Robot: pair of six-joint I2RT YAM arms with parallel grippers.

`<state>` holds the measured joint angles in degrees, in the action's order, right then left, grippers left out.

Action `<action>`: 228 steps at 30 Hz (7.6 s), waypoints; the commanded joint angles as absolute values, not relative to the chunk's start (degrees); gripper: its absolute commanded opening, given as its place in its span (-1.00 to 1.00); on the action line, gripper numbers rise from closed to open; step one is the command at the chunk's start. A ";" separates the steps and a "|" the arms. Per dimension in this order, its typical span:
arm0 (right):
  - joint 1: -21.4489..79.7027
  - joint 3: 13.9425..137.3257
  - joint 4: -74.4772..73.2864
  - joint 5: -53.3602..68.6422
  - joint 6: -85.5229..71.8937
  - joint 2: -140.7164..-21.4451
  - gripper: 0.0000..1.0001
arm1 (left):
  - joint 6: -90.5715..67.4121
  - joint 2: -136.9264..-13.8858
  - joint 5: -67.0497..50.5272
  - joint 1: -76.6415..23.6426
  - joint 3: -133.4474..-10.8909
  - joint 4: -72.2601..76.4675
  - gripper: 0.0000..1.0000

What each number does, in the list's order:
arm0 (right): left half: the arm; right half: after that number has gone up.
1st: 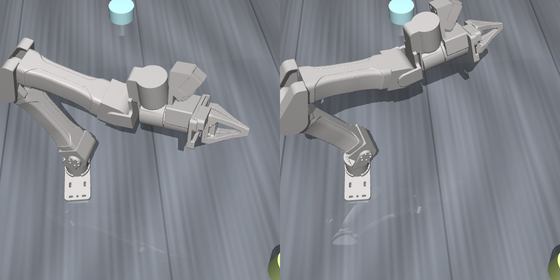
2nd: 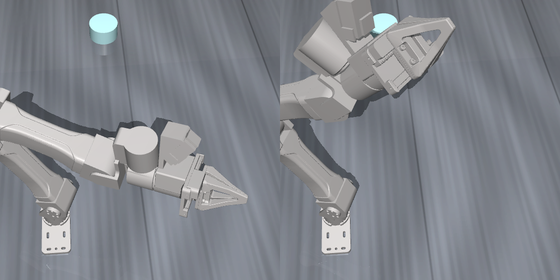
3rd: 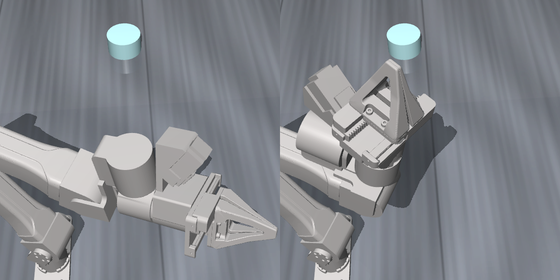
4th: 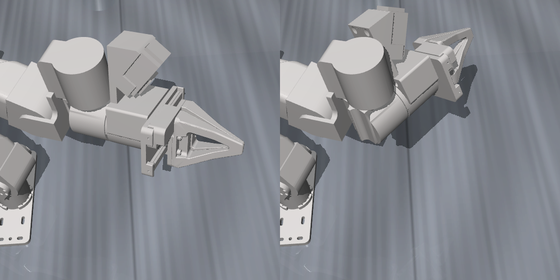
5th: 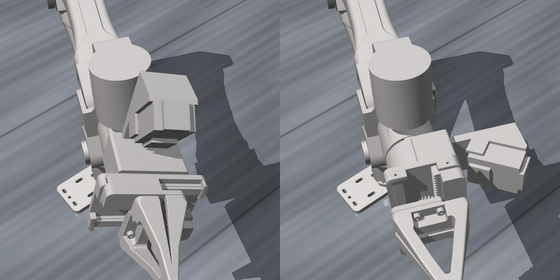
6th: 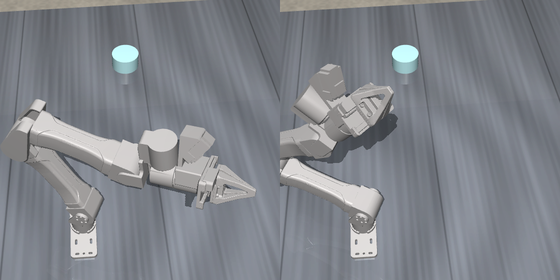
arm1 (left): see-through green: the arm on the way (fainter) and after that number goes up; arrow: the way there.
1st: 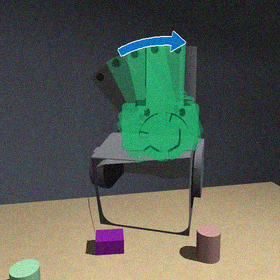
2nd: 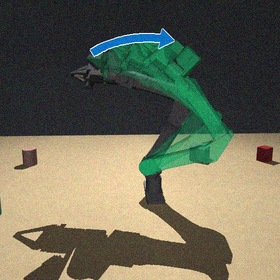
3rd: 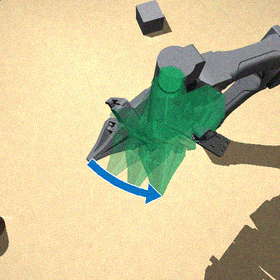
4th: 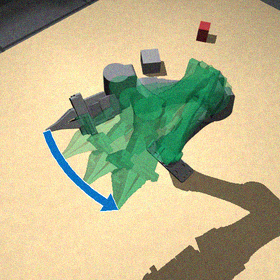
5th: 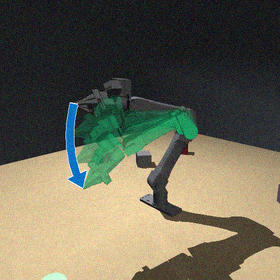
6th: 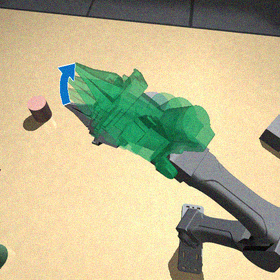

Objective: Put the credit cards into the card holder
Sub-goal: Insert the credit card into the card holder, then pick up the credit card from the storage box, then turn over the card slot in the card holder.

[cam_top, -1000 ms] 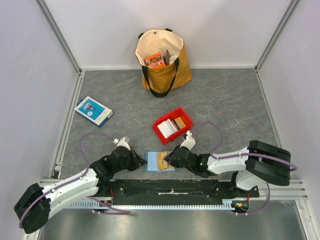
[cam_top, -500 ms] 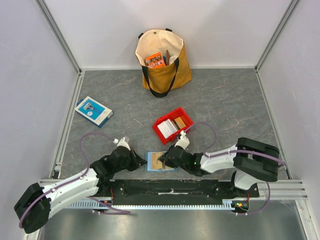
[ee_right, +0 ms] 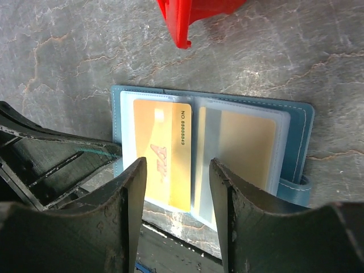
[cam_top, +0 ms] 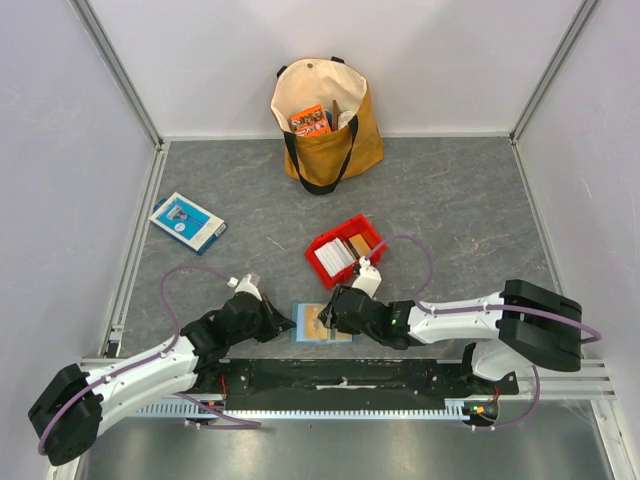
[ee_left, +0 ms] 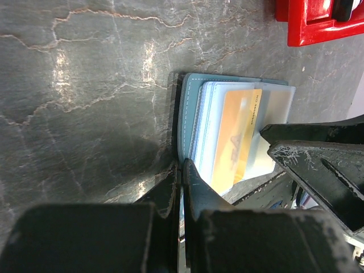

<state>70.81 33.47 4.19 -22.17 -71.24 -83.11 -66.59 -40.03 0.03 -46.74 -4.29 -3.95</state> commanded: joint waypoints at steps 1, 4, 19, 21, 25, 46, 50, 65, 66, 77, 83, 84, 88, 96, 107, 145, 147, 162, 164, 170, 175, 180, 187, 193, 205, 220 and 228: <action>70.93 35.33 -0.53 -22.15 -68.47 -85.07 0.12 | -67.50 -40.52 1.32 -46.85 -4.57 -2.90 -0.96; 70.84 37.09 1.13 -20.66 -67.50 -87.97 0.13 | -67.41 -40.43 1.32 -46.85 -4.48 -2.81 -0.97; 71.45 42.54 5.71 -15.91 -62.05 -89.91 -0.36 | -67.59 -39.55 1.41 -46.85 -4.48 -2.81 -0.96; 71.54 42.63 6.32 -14.86 -62.14 -90.52 -0.39 | -67.59 -39.73 1.41 -46.85 -4.57 -2.81 -0.96; 71.54 43.15 5.19 -15.55 -61.88 -90.62 -0.24 | -67.59 -39.55 1.32 -46.85 -4.40 -2.81 -0.96; 42.55 64.33 -13.36 -4.07 -22.77 -88.31 0.64 | -67.06 -37.97 1.76 -46.85 -5.98 -3.25 -0.96; 40.17 67.41 -13.45 1.76 -20.66 -94.82 0.68 | -66.54 -38.41 1.67 -46.85 -6.41 -3.25 -0.96; 36.12 69.35 -11.70 13.79 -23.02 -103.89 0.71 | -66.53 -40.34 2.02 -46.76 -6.77 -2.90 -0.96; 35.78 69.17 -11.60 14.84 -23.29 -103.89 0.71 | -66.45 -40.60 2.02 -46.67 -6.85 -2.90 -0.96; 32.87 67.41 -9.93 21.53 -25.40 -102.04 0.40 | -66.01 -42.19 1.49 -46.76 -7.12 -1.85 -0.96; 32.26 67.06 -9.84 22.59 -25.23 -101.51 0.27 | -66.01 -41.84 1.49 -46.84 -7.12 -2.02 -0.97; 32.26 66.89 -9.93 21.02 -25.14 -101.34 0.27 | -66.09 -41.75 1.49 -46.76 -7.12 -2.02 -0.97; 32.26 67.06 -10.72 14.77 -23.82 -101.42 0.59 | -66.00 -41.84 1.41 -46.76 -7.21 -2.11 -0.97; 32.25 67.41 -12.92 19.77 -22.32 -104.41 0.66 | -66.01 -41.84 1.50 -46.67 -7.21 -2.11 -0.97; 32.26 68.11 -12.57 25.22 -22.76 -103.36 0.33 | -65.92 -41.92 1.50 -46.76 -7.38 -2.11 -0.96; 30.85 68.11 -15.90 18.74 -21.45 -102.65 -0.74 | -65.83 -42.36 1.14 -46.76 -7.12 -1.41 -0.96; 31.37 68.38 -17.05 16.18 -20.66 -103.53 -0.75 | -65.83 -42.45 1.14 -46.76 -7.12 -1.23 -0.96; 38.32 69.96 -20.39 2.47 -17.93 -105.65 -0.80 | -65.65 -42.89 0.97 -46.67 -7.21 -0.97 -0.96; 38.67 70.31 -20.48 1.24 -17.67 -104.68 -1.00 | -65.65 -42.63 0.88 -46.84 -7.21 -1.14 -0.96; 38.67 71.28 -20.39 -3.60 -17.49 -96.52 -1.00 | -65.30 -41.84 0.62 -46.76 -7.21 -1.06 -0.96; 38.67 69.27 -18.64 -5.71 -20.21 -88.52 -1.00 | -65.13 -41.05 0.26 -46.84 -7.12 -0.97 -0.97; 42.26 60.93 -13.89 -6.40 -28.90 -79.73 -1.00 | -65.39 -39.64 0.26 -46.85 -7.03 -0.97 -0.96; 64.30 47.56 -6.42 -28.08 -53.93 -72.60 -1.00 | -65.65 -38.59 -1.49 -46.85 -7.12 -1.41 -0.96; 80.14 47.80 -4.92 -44.02 -65.30 -80.05 -1.00 | -66.18 -37.44 -2.20 -46.93 -6.94 -1.49 -0.96; 82.44 51.50 -5.01 -49.66 -68.20 -88.59 -1.00 | -67.24 -34.80 -2.64 -46.85 -6.06 -2.11 -0.97; 82.09 53.27 -6.59 -49.57 -66.97 -92.03 -1.00 | -67.15 -34.98 -2.55 -46.85 -6.33 -2.20 -0.96; 82.09 51.94 -8.52 -49.57 -66.44 -90.35 -1.00 | -66.97 -35.51 -2.37 -46.85 -6.42 -2.11 -0.97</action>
<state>82.26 51.90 -6.72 -46.02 -65.98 -92.03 -66.54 -35.33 -2.07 -46.74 -5.63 -3.27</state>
